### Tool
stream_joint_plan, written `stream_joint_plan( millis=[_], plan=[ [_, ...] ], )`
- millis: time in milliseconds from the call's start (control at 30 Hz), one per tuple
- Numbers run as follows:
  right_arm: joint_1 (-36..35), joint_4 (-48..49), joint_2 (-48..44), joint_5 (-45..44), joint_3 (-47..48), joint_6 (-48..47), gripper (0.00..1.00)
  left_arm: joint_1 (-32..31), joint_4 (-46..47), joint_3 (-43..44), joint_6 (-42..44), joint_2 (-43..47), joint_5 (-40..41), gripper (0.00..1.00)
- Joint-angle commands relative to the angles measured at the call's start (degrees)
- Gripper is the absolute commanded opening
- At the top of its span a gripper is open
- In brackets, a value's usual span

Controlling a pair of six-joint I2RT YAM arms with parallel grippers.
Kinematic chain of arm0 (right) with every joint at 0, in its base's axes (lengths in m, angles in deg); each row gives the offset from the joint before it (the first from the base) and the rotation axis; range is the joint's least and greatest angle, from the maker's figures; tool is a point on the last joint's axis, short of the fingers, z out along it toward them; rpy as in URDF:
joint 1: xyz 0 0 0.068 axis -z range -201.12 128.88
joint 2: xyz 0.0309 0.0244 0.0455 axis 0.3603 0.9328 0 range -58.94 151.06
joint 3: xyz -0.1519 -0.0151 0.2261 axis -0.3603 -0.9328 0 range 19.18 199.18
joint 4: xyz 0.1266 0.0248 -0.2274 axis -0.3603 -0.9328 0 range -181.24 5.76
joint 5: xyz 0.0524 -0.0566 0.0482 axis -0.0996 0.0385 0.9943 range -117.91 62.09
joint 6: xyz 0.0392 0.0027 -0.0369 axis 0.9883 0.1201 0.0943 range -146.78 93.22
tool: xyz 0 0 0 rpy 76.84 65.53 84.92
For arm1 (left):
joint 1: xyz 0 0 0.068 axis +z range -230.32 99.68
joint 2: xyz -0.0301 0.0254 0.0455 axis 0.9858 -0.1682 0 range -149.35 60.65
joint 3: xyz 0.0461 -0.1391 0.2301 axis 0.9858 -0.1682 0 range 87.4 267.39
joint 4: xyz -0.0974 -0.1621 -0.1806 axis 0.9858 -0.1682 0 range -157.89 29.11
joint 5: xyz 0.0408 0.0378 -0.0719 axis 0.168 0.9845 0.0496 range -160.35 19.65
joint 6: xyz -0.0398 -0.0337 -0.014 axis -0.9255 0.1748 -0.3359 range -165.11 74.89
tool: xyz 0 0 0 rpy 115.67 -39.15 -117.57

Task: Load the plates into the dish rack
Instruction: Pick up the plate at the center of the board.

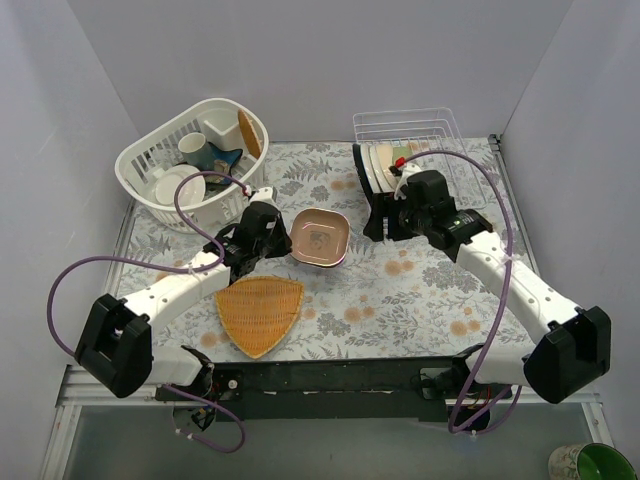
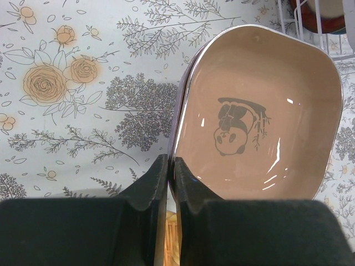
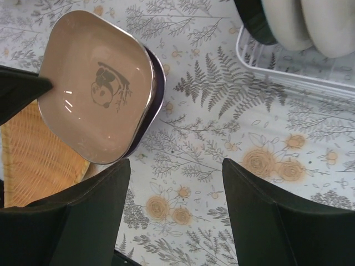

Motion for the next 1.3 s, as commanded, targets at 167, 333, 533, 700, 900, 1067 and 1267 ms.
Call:
stream_joint_plan(
  millis=[167, 333, 533, 700, 900, 1067, 1267],
  plan=[
    [-0.23, 11.22, 1.93, 11.03, -6.59, 6.46, 0.75, -0.02, 1.85, 0.30, -1.74, 4.11, -1.87, 0.00],
    [-0.41, 12.55, 1.94, 11.56, -7.83, 7.25, 0.76, -0.19, 2.90, -1.46, -2.71, 4.99, -3.63, 0.00],
    [-0.41, 9.74, -0.52, 8.49, -7.12, 5.94, 0.76, -4.14, 4.13, -4.44, -4.55, 5.44, -2.32, 0.00],
    [-0.41, 8.51, -0.97, 8.84, -7.29, 5.67, 0.76, -6.43, 5.63, -5.42, -6.40, 5.26, -1.96, 0.00],
    [-0.41, 9.47, -0.97, 9.54, -9.49, 6.28, 0.74, -8.01, 5.89, -4.28, -6.49, 4.29, -0.82, 0.00],
    [-0.41, 10.26, -1.05, 9.54, -11.07, 6.37, 0.69, -8.81, 6.42, -3.92, -6.84, 4.20, -0.64, 0.00],
    [-0.41, 10.79, -0.70, 10.33, -11.25, 6.46, 0.53, -10.12, 7.21, -3.84, -7.54, 4.03, -0.47, 0.00]
  ],
)
